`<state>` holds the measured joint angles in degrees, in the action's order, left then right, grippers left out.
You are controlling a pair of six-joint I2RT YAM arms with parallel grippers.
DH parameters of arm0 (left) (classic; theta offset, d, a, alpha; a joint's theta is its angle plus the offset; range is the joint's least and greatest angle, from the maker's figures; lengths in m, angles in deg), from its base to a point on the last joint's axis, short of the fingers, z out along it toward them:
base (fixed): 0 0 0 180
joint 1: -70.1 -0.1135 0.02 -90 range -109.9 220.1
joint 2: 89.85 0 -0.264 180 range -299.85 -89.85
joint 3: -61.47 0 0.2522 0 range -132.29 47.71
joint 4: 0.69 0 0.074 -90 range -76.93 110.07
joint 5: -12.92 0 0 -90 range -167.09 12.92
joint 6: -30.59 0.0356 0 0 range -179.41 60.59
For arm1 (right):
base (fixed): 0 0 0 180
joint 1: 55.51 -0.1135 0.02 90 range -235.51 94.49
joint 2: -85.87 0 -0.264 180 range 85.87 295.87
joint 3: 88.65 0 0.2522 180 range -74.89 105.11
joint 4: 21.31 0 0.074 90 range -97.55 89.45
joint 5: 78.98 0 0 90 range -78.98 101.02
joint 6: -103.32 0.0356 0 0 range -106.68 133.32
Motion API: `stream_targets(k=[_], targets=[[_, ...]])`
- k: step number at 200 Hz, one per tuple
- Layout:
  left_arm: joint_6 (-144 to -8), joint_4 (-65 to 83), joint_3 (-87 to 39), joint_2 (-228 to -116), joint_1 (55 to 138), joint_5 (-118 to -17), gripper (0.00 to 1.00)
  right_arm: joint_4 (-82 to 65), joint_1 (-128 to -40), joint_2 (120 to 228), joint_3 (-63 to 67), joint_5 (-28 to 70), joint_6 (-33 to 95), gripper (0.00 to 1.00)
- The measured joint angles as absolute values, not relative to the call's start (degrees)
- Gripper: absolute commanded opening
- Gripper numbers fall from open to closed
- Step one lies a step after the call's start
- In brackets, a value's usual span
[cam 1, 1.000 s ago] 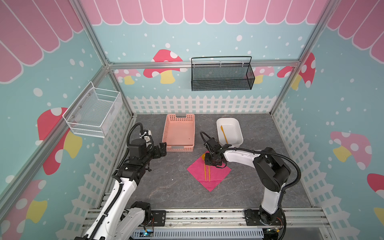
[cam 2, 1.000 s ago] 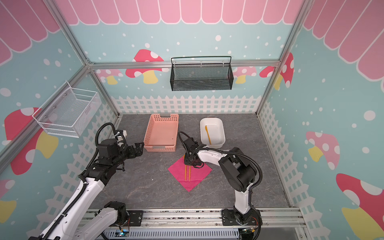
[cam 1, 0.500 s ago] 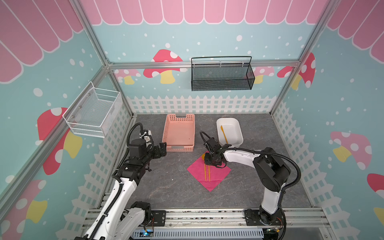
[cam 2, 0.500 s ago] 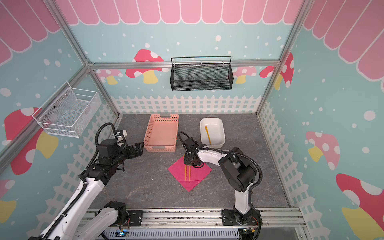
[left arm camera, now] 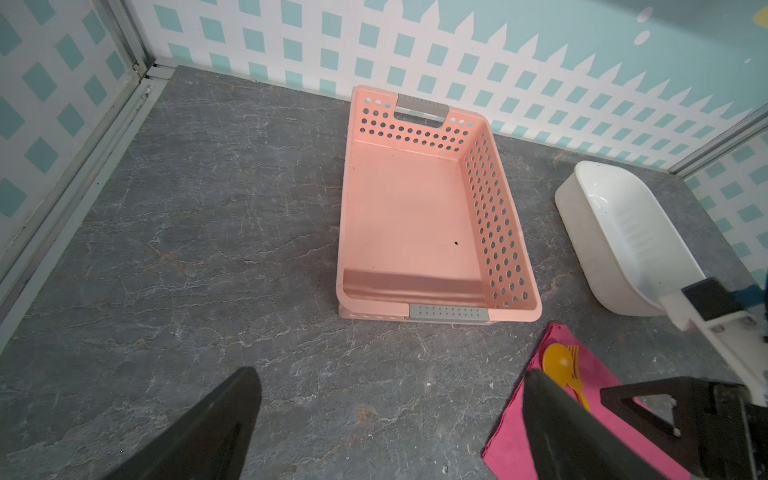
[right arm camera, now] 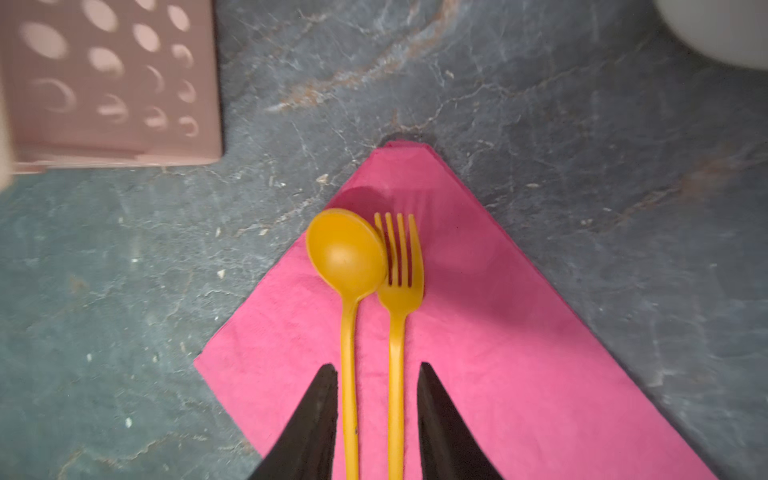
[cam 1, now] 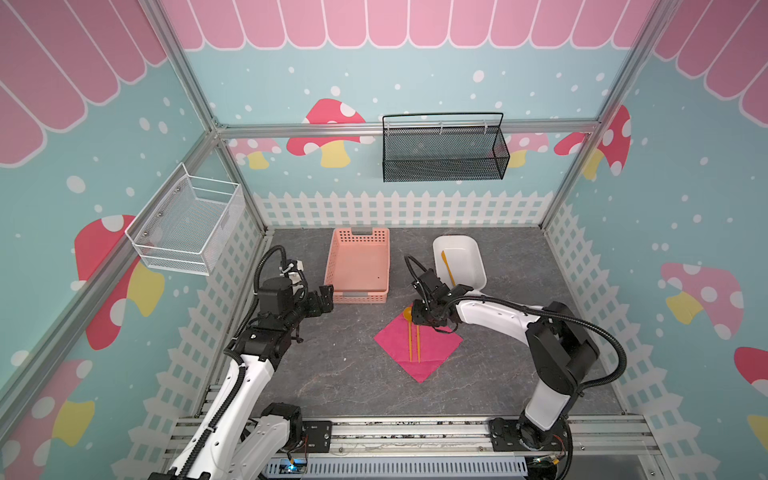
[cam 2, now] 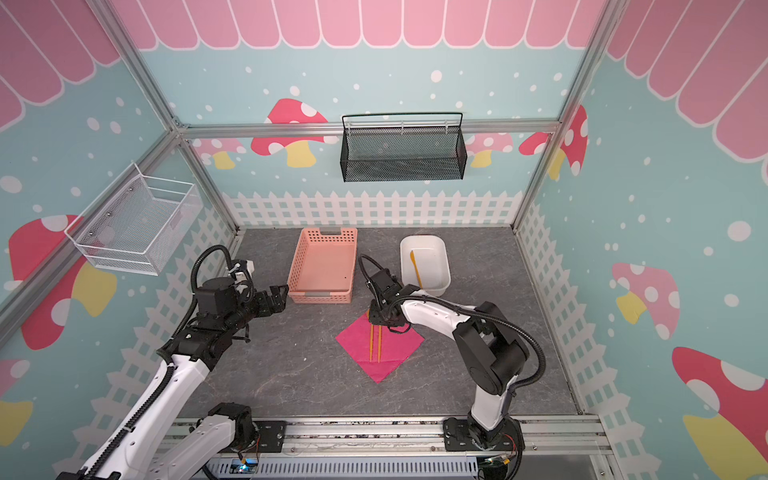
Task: Place the utensils on the paper napkin and roll it up
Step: 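Open the right gripper and move it back over the white tub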
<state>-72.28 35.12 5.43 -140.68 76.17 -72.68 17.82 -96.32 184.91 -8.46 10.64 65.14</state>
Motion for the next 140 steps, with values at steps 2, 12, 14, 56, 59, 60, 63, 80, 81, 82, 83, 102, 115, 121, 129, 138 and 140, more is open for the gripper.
stream_targets(k=[2,12,14,56,59,60,63,80,81,82,83,102,115,121,129,138,140], targets=[[-72.3,35.1,5.4,-140.8,76.2,-72.5,0.99,17.9,-96.2,184.5,-8.5,10.7,64.8,0.35],[-72.3,35.0,5.4,-141.2,76.2,-71.7,0.99,17.9,-95.6,182.7,-8.5,10.9,63.1,0.35],[-72.3,35.0,5.4,-141.4,76.2,-71.4,0.99,17.9,-95.5,182.4,-8.5,10.9,62.7,0.35],[-72.0,33.0,4.4,-144.9,79.1,-65.4,0.99,18.7,-91.2,177.1,-8.5,12.0,55.3,0.34],[-72.0,32.8,4.3,-145.2,79.4,-64.9,0.99,18.8,-90.8,176.8,-8.5,12.1,54.8,0.34],[-72.0,32.7,4.2,-145.2,79.4,-64.8,0.99,18.8,-90.7,176.8,-8.5,12.0,54.7,0.34],[-71.9,32.5,4.1,-145.4,79.6,-64.3,0.99,18.9,-90.2,176.5,-8.5,12.1,54.2,0.34],[-72.0,31.6,3.1,-146.5,80.4,-62.5,0.99,19.2,-87.5,175.6,-8.5,12.5,51.8,0.33],[-72.0,31.5,2.9,-146.6,80.5,-62.4,0.99,19.2,-87.3,175.5,-8.5,12.5,51.7,0.33],[-72.0,31.5,2.9,-146.7,80.5,-62.3,0.99,19.3,-87.1,175.5,-8.5,12.6,51.4,0.33],[-72.0,31.5,2.7,-146.8,80.5,-62.2,0.99,19.3,-86.9,175.4,-8.5,12.6,51.3,0.33],[-72.0,30.4,0.1,-148.4,80.9,-60.5,0.99,19.7,-83.7,175.0,-8.5,13.0,48.7,0.32],[-72.0,28.7,-1.8,-149.7,81.0,-58.7,0.99,20.0,-81.7,174.7,-8.5,13.0,47.0,0.32],[-72.0,27.6,-2.6,-150.2,81.0,-57.6,0.99,20.2,-81.0,174.5,-8.5,12.9,46.2,0.32],[-71.9,26.0,-3.4,-150.8,81.0,-56.1,0.99,20.3,-80.1,174.2,-8.5,12.8,44.9,0.32],[-71.8,23.8,-3.9,-151.3,81.1,-54.2,0.99,20.4,-79.4,173.8,-8.4,12.5,43.8,0.32],[-71.8,23.3,-4.0,-151.4,81.1,-53.8,1.00,20.4,-79.2,173.7,-8.4,12.5,43.5,0.32]])
